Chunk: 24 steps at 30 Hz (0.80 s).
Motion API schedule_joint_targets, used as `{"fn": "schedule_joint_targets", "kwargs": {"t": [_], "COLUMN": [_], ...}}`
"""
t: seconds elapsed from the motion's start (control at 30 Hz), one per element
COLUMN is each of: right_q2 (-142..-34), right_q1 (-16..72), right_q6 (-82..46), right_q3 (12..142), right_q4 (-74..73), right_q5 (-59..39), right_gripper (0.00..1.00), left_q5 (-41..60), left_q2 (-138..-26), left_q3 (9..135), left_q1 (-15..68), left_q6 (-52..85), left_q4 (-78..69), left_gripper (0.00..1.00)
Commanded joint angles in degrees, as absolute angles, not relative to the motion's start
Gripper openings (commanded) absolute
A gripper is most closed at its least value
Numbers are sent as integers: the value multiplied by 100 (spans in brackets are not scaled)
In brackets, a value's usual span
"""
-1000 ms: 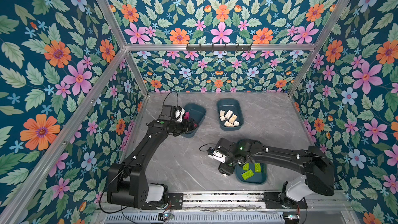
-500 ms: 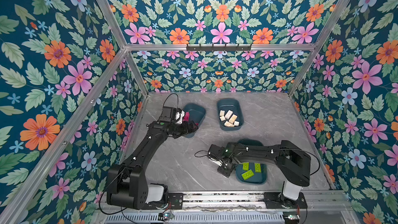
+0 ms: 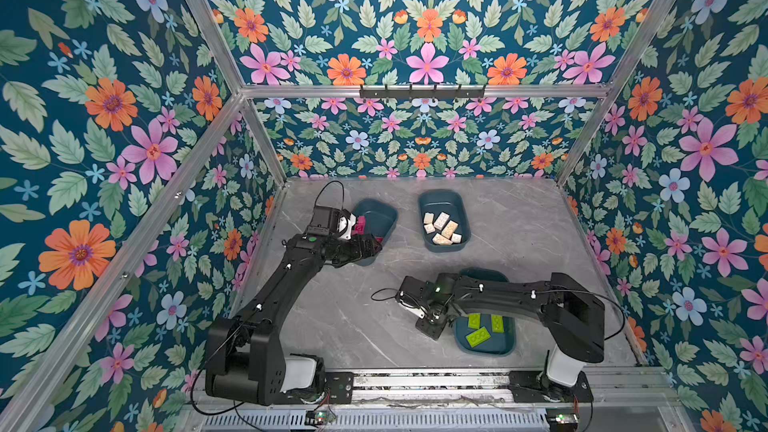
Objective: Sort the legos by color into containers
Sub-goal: 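Lower the right gripper onto the small white brick and grasp it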
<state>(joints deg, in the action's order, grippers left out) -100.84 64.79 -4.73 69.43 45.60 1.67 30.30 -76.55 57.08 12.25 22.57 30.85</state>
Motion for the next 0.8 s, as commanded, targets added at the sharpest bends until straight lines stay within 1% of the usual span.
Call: {"fn": "schedule_joint_targets", "kwargs": {"t": [0.0, 0.1, 0.2, 0.3, 0.37, 0.43, 0.6, 0.77], "right_q2": [-9980, -9956, -9948, -9958, -9951, -9983, -10286, -10441], "right_q1": [6486, 6486, 6486, 6518, 6548, 6543, 6547, 6550], "right_q6": [-478, -463, -441, -301, -66, 90, 62, -180], "right_q3": [6924, 6855, 6858, 6697, 6606, 6607, 6738, 6845], "right_q4": [4749, 4713, 4588, 4326, 4155, 4072, 4099, 4019], "right_q5": [215, 210, -33, -370, -421, -401, -392, -566], "right_gripper": [46, 45, 45, 50, 55, 57, 60, 60], "left_q5": [3013, 3010, 3012, 2995, 2971, 2965, 2949, 2941], "left_q2": [-7628, -7602, -7602, -7565, -7550, -7558, -7559, -7575], "left_q3": [5691, 5675, 5669, 5653, 5629, 5614, 5599, 5574], "left_q1": [1213, 1213, 1212, 1213, 1213, 1214, 1213, 1213], "left_q6": [2198, 2198, 2204, 2198, 2206, 2204, 2201, 2205], "left_q4": [3102, 3094, 3094, 3111, 3095, 3101, 3095, 3094], "left_gripper": [100, 100, 100, 100, 100, 100, 100, 100]}}
